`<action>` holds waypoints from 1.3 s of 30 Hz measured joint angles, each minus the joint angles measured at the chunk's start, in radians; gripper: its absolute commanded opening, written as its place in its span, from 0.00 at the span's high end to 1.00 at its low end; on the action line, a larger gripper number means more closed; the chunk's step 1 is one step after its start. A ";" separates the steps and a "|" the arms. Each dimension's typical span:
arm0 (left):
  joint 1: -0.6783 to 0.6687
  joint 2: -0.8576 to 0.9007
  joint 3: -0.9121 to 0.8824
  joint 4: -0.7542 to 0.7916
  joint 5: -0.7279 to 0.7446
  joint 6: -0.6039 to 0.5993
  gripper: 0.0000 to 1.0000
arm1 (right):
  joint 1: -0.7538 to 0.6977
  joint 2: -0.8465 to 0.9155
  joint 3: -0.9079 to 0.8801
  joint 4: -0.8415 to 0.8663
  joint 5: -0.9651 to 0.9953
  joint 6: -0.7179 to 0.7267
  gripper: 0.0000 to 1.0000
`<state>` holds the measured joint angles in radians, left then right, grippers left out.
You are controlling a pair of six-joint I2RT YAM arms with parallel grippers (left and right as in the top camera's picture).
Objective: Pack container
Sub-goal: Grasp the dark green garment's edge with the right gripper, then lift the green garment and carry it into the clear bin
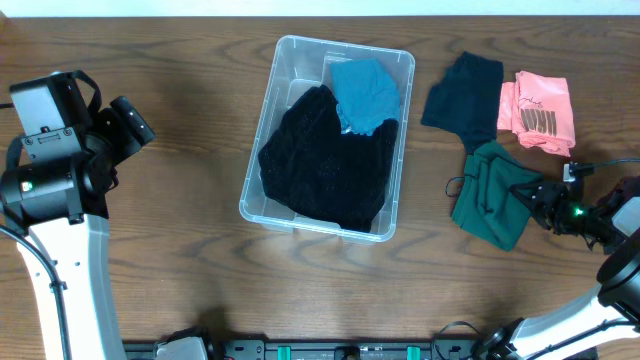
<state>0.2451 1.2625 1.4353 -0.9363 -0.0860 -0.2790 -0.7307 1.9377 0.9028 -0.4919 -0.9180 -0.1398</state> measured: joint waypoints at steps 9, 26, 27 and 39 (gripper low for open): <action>0.000 0.000 0.000 0.000 0.000 0.000 0.02 | -0.002 0.013 -0.006 0.015 -0.013 0.007 0.98; 0.000 0.000 0.000 0.000 0.000 0.000 0.02 | 0.068 -0.431 -0.027 0.234 -0.134 0.457 0.99; 0.000 0.000 0.000 0.000 0.000 0.000 0.02 | 0.079 -0.460 -0.027 0.264 -0.142 0.489 0.99; 0.000 0.000 0.000 0.000 0.000 0.000 0.02 | 0.455 -0.653 -0.023 1.019 -0.182 1.068 0.99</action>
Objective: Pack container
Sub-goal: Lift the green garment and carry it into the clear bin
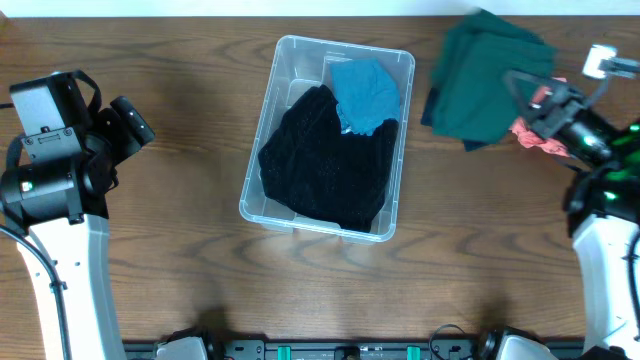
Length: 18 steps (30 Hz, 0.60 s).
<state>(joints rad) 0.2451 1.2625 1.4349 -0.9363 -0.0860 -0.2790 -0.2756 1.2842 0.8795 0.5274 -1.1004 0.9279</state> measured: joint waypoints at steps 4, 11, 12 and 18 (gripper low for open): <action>0.000 0.000 0.000 0.000 0.000 0.000 0.02 | 0.164 0.008 0.000 0.009 0.049 0.074 0.99; 0.000 0.000 0.000 0.000 0.000 0.000 0.02 | 0.414 0.055 0.000 0.029 0.110 0.114 0.99; 0.000 0.000 0.000 0.000 0.000 0.000 0.02 | 0.452 0.068 0.000 0.032 0.116 0.116 0.99; 0.000 0.000 0.000 0.000 0.000 0.000 0.02 | 0.560 0.170 0.000 0.029 0.132 0.118 0.99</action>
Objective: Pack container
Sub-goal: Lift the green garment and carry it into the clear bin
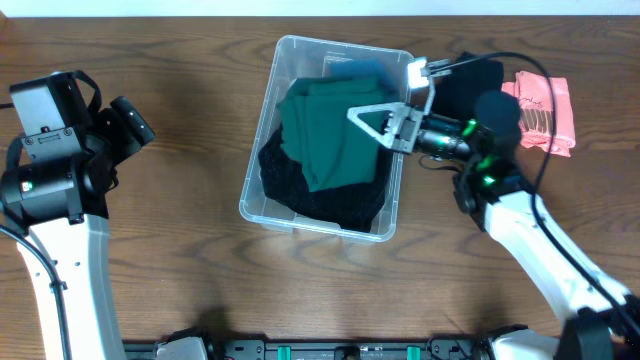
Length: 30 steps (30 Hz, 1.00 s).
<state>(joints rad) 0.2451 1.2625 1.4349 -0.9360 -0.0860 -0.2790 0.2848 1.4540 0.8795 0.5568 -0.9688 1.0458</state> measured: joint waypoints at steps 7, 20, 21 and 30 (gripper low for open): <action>0.000 0.000 0.000 0.000 0.000 0.000 0.02 | -0.001 0.158 0.000 -0.093 0.113 -0.067 0.99; 0.000 0.000 0.000 0.000 0.000 0.000 0.02 | 0.031 0.194 0.002 -0.330 0.253 -0.170 0.98; 0.000 0.000 0.000 0.000 0.000 0.000 0.02 | 0.037 0.192 0.002 -0.331 0.261 -0.175 0.99; 0.000 0.000 0.000 0.000 0.000 0.000 0.02 | 0.075 0.192 0.002 -0.254 0.280 -0.195 0.16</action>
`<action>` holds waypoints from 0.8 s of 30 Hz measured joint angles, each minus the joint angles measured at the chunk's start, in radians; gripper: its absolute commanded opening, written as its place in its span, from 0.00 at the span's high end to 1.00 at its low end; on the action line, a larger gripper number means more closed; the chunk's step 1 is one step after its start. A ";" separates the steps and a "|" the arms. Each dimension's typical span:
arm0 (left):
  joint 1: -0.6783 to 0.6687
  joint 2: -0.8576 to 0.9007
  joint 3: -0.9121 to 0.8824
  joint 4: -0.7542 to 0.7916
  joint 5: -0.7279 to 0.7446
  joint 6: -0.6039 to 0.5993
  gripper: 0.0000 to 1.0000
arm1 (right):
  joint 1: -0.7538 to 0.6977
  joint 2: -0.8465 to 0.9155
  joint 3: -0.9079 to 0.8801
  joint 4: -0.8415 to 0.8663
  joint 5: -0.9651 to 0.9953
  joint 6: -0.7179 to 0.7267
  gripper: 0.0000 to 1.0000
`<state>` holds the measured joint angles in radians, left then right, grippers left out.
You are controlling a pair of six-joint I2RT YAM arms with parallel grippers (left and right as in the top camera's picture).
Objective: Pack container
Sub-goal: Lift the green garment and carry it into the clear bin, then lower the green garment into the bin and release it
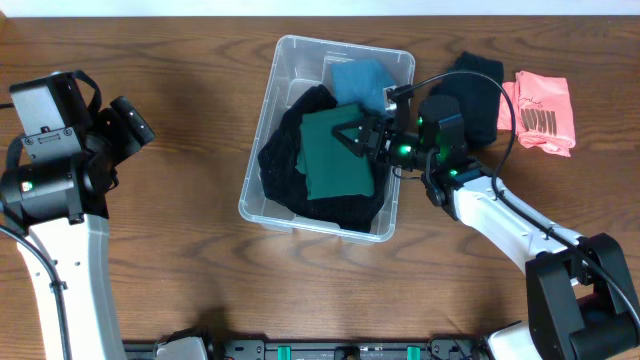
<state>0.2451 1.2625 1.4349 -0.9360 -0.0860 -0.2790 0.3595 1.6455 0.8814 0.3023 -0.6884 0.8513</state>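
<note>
A clear plastic container [258, 170] stands at the table's middle. A black garment [283, 150] fills most of it, a blue one [358, 78] lies at its far end, and a dark green garment [330, 172] rests folded on top. My right gripper [343, 134] reaches in over the right wall, low on the green garment's upper part. Its fingertips look closed together on the cloth. My left gripper [136, 124] hangs at the far left, away from everything; its fingers are not visible.
A dark navy garment [480, 95] and a pink printed garment [541, 112] lie on the table right of the container. The right arm's cable loops over the navy one. The left arm's white body stands along the left edge.
The green garment hung spread wide over the container from my right gripper. Now it lies lower and more compact on the black garment, with the gripper lower and further in.
My right gripper was at the green garment on the table at the right. Then it held the garment high at the far right, then over the container. Now the garment lies inside on the black one. The left arm stayed still.
</note>
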 measured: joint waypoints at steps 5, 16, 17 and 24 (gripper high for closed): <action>0.000 0.000 0.000 0.000 0.000 0.000 0.02 | -0.008 -0.014 0.000 -0.018 0.002 -0.035 0.01; 0.000 0.000 0.000 0.000 0.000 0.000 0.02 | -0.177 -0.203 0.000 -0.178 0.080 -0.161 0.01; 0.000 0.000 0.000 0.000 0.000 0.000 0.02 | -0.190 -0.212 0.000 -0.178 0.081 -0.168 0.01; 0.000 0.000 0.000 0.000 0.000 0.000 0.02 | -0.159 -0.222 0.000 -0.146 0.058 -0.203 0.01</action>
<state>0.2451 1.2625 1.4349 -0.9363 -0.0860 -0.2790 0.2005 1.4239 0.8814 0.1562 -0.6300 0.6487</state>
